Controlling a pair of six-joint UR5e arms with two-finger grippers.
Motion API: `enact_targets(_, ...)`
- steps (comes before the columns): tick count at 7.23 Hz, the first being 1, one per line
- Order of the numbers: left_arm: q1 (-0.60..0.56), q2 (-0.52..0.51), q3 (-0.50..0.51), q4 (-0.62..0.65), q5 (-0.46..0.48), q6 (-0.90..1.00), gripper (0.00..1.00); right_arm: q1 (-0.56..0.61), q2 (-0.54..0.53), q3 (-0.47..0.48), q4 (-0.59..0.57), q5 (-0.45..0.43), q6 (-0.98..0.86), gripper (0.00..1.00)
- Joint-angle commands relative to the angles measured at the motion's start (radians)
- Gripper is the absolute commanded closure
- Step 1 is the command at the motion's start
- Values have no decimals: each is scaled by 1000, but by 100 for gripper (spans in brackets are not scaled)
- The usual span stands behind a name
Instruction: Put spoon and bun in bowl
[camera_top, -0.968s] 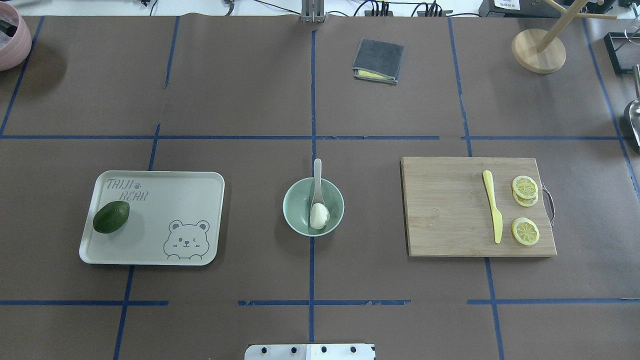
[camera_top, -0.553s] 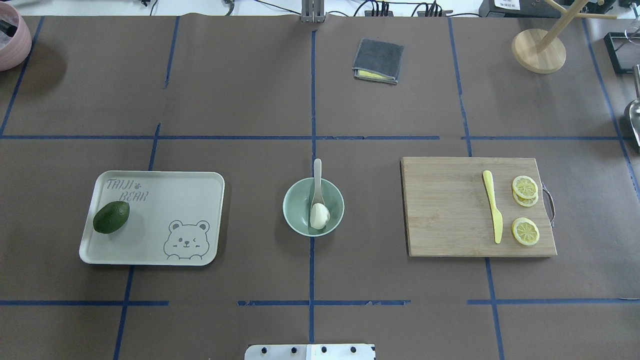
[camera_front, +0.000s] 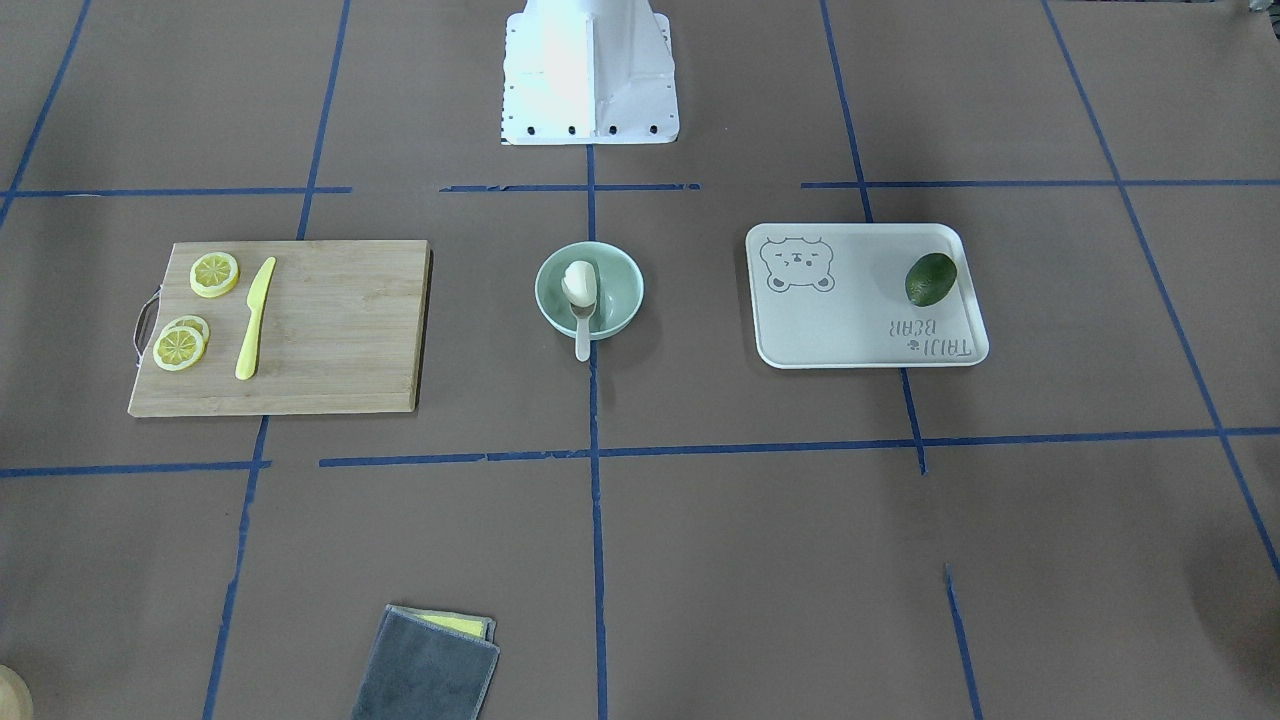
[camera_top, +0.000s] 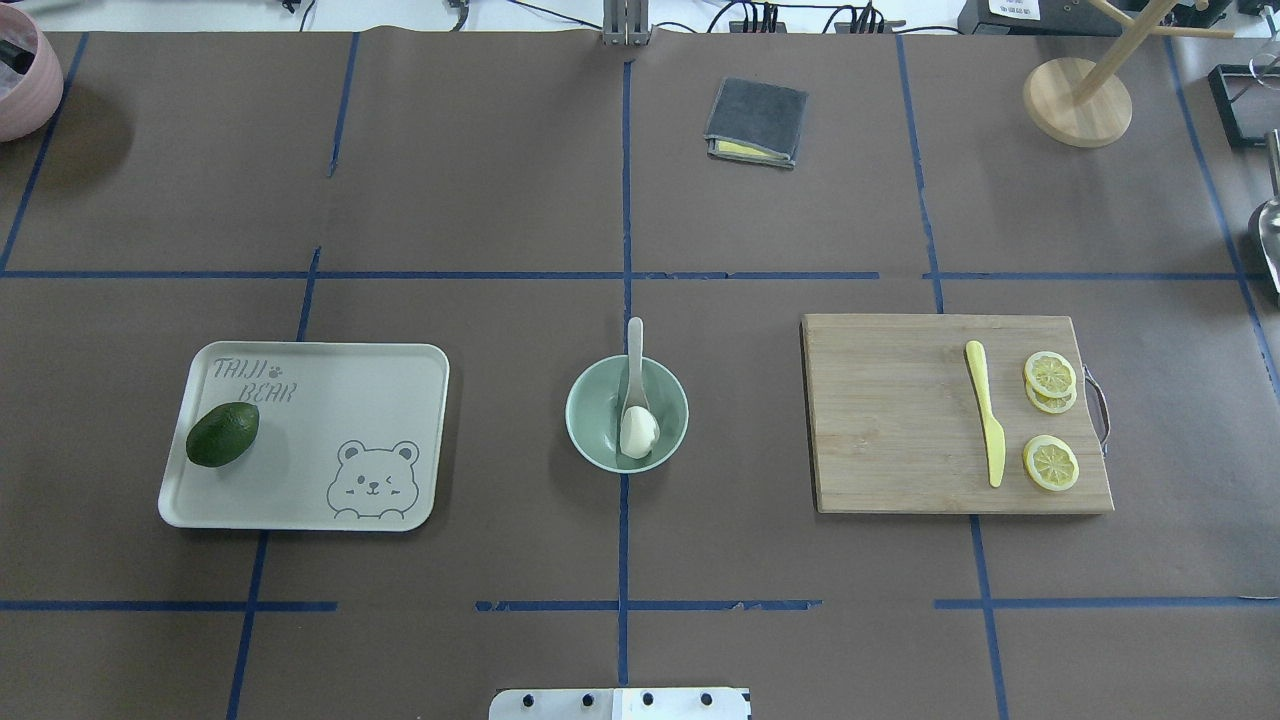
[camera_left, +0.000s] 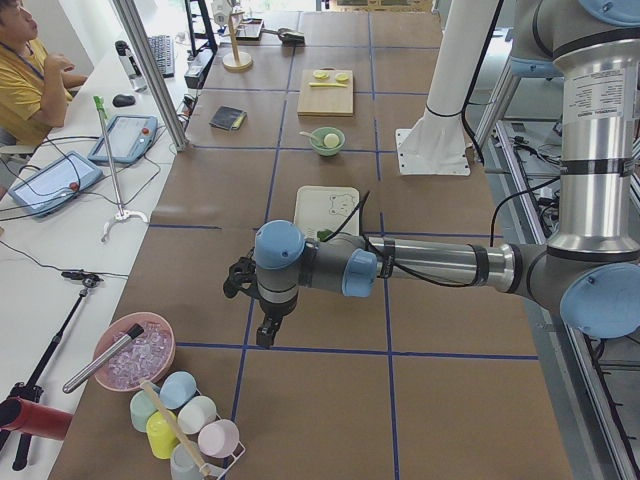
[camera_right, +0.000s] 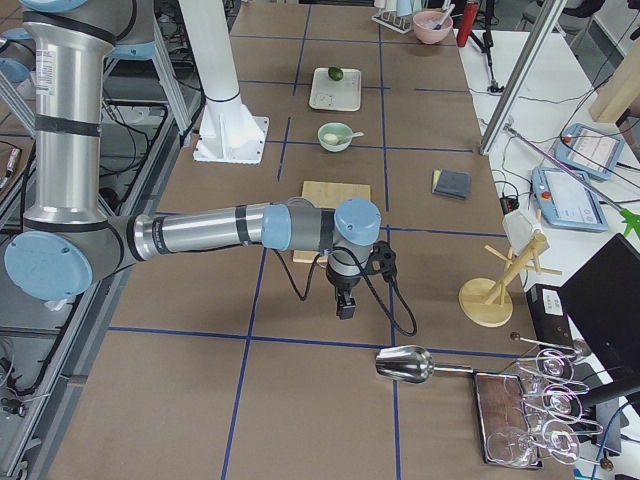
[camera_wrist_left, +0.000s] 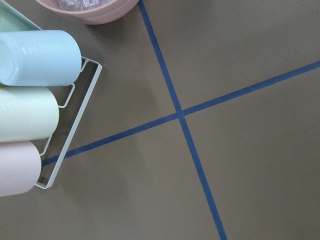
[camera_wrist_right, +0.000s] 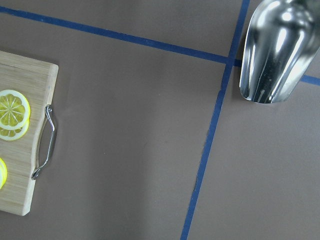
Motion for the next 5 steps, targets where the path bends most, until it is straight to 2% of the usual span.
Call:
enact_targets(1,-1,5,-8,39,-21,0,0,0,-7,8,0,1,-1,0)
enact_targets(3,-1,-1,-17,37,-19,0,0,0,-4,4,0,2,4,0)
enact_targets(5,-4,-103,-11,34,-13,-2,0,0,14,5,0,2,5,0)
